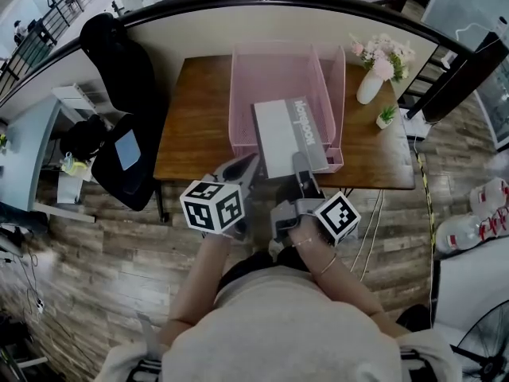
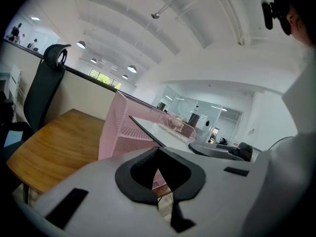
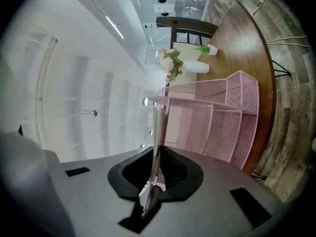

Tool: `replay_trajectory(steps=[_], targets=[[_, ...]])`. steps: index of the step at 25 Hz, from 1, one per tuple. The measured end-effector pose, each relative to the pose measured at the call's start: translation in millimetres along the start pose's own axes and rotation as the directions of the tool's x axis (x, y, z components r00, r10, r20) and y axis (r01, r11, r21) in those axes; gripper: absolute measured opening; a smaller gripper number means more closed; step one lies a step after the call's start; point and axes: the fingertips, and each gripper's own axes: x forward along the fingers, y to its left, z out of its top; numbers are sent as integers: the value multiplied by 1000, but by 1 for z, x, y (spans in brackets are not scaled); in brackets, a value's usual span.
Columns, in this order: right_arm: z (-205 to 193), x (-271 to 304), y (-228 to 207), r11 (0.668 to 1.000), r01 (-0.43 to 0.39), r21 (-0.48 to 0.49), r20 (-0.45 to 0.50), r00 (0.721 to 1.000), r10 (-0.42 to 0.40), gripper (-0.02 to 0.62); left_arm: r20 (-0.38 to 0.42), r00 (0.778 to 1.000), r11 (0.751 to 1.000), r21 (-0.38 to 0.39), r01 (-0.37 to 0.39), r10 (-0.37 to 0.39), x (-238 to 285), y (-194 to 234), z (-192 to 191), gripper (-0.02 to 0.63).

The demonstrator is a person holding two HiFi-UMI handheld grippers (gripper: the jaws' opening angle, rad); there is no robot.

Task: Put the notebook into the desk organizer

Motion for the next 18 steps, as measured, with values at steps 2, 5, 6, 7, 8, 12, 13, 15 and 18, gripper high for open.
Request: replay_trajectory(steps=[2, 5, 6, 7, 8, 12, 13, 15, 18], targets=[[1, 8, -2, 1000, -5, 9, -11, 1000, 5, 29, 2, 1000, 1000, -4, -8, 8, 3, 3, 1, 5], [5, 17, -5, 999, -12, 36, -16, 1000, 12, 49, -2, 1000, 1000, -22, -14, 14, 8, 6, 0, 5], [6, 18, -6, 999, -7, 39, -17, 1000, 8, 51, -5, 1000, 999, -32, -15, 14, 9, 7, 0, 5], [7, 20, -7, 999, -3, 40, -18, 1000, 4, 54, -6, 1000, 999, -43, -13, 13, 10, 8, -1, 5], [8, 21, -8, 999, 0, 40, -20, 1000, 0, 57, -6, 1000, 999, -53, -11, 11, 11, 9, -1, 5], [6, 26, -11, 999, 4, 37, -41, 999, -3, 67, -4, 1000, 997, -71, -10, 10, 13, 9, -2, 5], [5, 28, -9, 999, -4, 36, -49, 999, 5, 74, -4, 1000, 997, -71, -11, 10, 13, 9, -2, 5], [3, 30, -5, 999, -25, 25, -63, 998, 27, 91, -4, 1000, 998, -70, -10, 10, 12, 9, -2, 5], [3, 26, -5, 1000, -27, 14, -74, 997, 28, 109, -9, 1000, 997, -71, -11, 11, 10, 9, -5, 5]])
